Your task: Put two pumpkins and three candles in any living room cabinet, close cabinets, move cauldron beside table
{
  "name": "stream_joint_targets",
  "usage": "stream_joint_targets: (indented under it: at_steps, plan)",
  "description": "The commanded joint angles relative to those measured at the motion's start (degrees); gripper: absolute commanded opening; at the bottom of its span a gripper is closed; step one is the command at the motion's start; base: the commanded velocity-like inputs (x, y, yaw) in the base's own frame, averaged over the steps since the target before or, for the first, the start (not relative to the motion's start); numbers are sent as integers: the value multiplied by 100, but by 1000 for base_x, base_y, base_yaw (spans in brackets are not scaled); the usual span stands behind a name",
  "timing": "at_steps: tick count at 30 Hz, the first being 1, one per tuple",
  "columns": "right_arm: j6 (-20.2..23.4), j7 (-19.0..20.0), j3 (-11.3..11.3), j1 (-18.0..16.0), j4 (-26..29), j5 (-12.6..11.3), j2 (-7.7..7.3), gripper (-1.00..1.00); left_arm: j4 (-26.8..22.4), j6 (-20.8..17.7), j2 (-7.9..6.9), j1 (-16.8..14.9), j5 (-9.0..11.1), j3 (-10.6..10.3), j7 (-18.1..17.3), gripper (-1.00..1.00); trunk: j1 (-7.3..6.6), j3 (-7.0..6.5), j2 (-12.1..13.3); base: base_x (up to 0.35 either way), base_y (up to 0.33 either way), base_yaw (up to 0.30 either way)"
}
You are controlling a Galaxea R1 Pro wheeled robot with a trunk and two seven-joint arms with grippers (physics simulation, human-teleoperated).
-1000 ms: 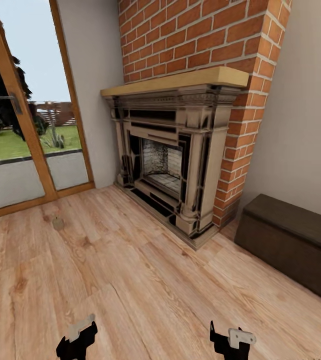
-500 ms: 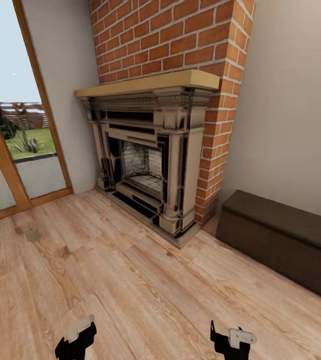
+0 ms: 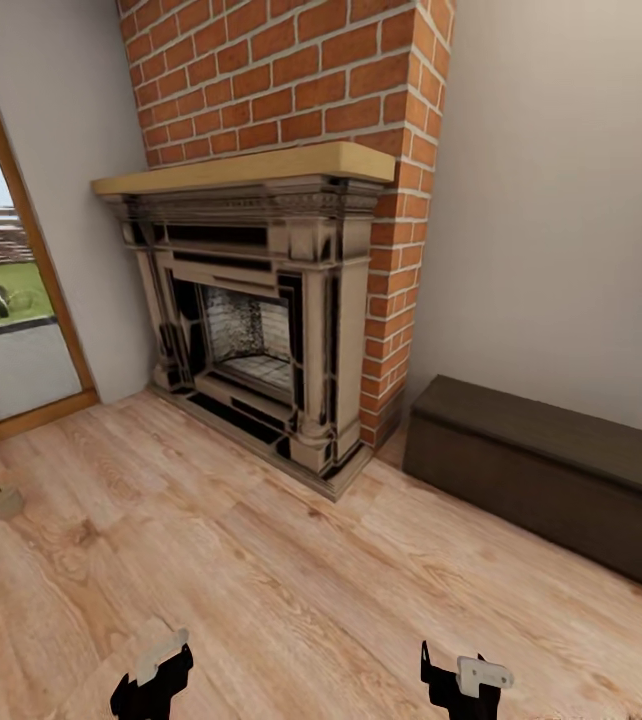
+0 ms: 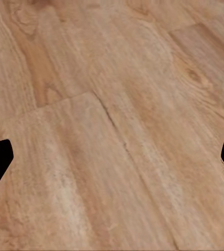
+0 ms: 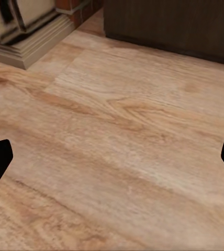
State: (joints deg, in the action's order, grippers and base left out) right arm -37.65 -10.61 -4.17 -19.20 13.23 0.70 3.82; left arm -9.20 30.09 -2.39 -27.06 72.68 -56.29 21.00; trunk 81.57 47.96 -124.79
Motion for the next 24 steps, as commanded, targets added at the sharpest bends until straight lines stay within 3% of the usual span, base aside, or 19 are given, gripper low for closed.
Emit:
stream_joint_targets:
  at_steps: [1, 12, 24]
  plan:
    - [-25, 15, -41, -5, -5, 9, 5, 100, -21, 5, -7, 1, 19, -49, 54, 100, 1, 3, -2, 167, 262, -262]
    - [-23, 23, -40, -5, -5, 9, 5, 100, -21, 5, -7, 4, 19, -49, 54, 100, 1, -21, -2, 183, 241, -277]
    - [-23, 24, -41, -5, -5, 9, 5, 100, -17, 5, 0, 0, 19, -49, 54, 100, 1, -47, -2, 168, 87, -288]
